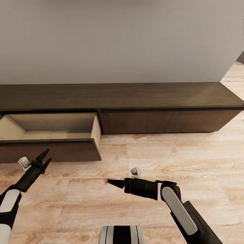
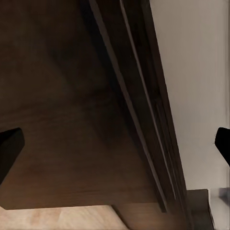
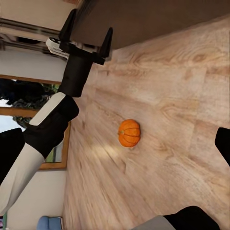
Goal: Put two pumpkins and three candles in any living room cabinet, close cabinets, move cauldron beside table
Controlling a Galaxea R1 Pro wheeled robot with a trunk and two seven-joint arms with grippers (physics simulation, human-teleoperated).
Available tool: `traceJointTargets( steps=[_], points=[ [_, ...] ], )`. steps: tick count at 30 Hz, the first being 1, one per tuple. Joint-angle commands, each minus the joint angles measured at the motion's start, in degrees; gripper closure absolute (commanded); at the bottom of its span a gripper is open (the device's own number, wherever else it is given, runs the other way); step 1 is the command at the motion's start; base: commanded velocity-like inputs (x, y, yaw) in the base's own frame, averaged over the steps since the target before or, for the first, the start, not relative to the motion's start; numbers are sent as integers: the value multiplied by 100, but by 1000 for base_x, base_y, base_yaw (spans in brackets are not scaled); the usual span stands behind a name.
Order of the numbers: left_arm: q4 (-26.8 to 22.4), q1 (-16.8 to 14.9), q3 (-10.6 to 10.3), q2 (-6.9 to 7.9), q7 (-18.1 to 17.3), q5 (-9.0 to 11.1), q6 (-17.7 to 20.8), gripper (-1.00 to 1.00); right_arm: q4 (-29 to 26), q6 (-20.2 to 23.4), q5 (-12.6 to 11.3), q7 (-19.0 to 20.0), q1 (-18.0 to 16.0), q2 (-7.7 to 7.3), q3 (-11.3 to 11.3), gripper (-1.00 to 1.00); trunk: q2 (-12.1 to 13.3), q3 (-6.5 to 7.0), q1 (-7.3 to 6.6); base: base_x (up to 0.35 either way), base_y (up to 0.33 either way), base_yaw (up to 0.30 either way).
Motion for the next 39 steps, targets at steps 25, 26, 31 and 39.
traceJointTargets(
  steps=[25,26,31,39],
  points=[
    [2,-8,10,13,18,31,82,-100,0,9,34,34,-3,-2,2,-100,32,551,-65,0,0,0],
    [0,-8,10,14,20,32,85,-100,0,9,34,34,-3,-3,2,-100,34,573,-68,0,0,0],
    [-3,-7,14,25,39,33,131,-100,0,7,34,34,-3,2,2,-100,195,667,-158,0,0,0],
    [-55,-8,16,122,78,-21,785,-100,0,9,27,34,-3,-5,2,-100,516,811,-334,0,0,0]
  ],
)
